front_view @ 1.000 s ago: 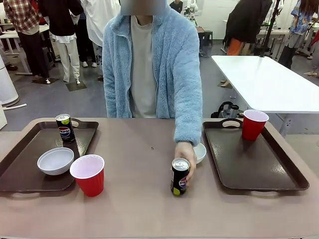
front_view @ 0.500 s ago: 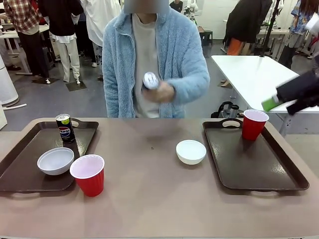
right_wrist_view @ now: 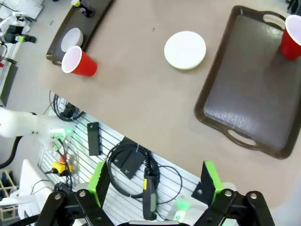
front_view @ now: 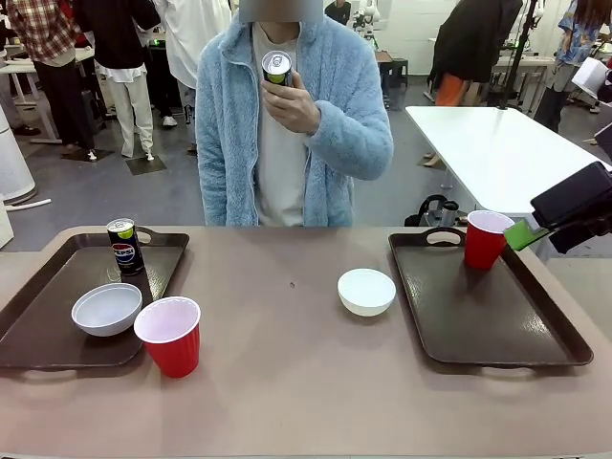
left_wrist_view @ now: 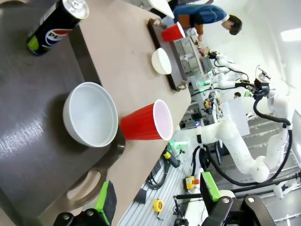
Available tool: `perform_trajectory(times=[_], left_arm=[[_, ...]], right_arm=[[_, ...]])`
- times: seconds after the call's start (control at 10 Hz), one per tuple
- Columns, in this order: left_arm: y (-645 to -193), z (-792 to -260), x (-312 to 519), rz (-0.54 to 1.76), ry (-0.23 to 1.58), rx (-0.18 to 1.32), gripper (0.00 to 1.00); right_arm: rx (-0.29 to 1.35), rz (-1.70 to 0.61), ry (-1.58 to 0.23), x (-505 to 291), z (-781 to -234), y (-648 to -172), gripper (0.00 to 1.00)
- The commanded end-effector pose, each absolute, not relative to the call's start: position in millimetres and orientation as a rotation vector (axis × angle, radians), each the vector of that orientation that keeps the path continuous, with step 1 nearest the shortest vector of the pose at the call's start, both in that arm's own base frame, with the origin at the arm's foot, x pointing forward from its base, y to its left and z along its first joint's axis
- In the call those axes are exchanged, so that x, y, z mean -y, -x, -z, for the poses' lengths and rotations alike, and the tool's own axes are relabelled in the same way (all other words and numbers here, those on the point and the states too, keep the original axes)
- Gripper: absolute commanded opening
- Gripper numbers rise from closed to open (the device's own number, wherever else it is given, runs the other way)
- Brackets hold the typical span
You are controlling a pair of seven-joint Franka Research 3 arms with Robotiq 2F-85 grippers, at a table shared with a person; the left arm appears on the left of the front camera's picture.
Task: Prepare tableware on both trays.
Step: Pick up a Picnic Bowl from the table and place it on a Handle tray.
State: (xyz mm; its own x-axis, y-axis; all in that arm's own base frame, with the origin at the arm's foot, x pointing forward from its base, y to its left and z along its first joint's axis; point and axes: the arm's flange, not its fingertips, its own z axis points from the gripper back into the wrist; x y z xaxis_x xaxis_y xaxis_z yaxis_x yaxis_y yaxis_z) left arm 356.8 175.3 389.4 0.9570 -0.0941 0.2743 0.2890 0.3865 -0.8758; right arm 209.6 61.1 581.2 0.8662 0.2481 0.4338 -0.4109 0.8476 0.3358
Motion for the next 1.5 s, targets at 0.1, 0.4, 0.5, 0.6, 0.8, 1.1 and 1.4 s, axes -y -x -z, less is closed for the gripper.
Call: perform_trajectory(times=[0.1, 0.4, 0.5, 0.6, 0.8, 1.1, 1.4], left_arm=[[-357.2, -393.8, -175.0, 0.223, 1.147, 0.191, 0.94], [-357.2, -393.8, -175.0, 0.223, 1.147, 0.191, 0.94], [-357.2, -393.8, -175.0, 0.223, 1.147, 0.191, 0.94], [-357.2, -393.8, -175.0, 0.223, 1.147, 0.191, 0.94], [-357.2, -393.8, -175.0, 0.223, 1.147, 0.191, 0.94], [-357.2, -393.8, -175.0, 0.223, 1.147, 0.191, 0.94], [-357.2, -393.8, -175.0, 0.223, 1.147, 0.191, 0.94]], right_arm=[[0.389, -0.357, -0.436, -61.1, -581.2, -209.6, 1.00], [0.169, -0.398, -0.200, -131.3, -585.7, -344.9, 1.00], [0.172, -0.383, -0.148, -153.2, -581.0, -368.2, 1.00], [0.173, -0.385, -0.108, -168.7, -569.8, -385.7, 1.00], [0.260, -0.315, -0.005, -174.8, -553.5, -409.3, 1.00], [0.257, -0.353, -0.039, -174.5, -549.2, -418.9, 1.00], [0.235, -0.323, -0.103, -126.0, -558.9, -336.7, 1.00]])
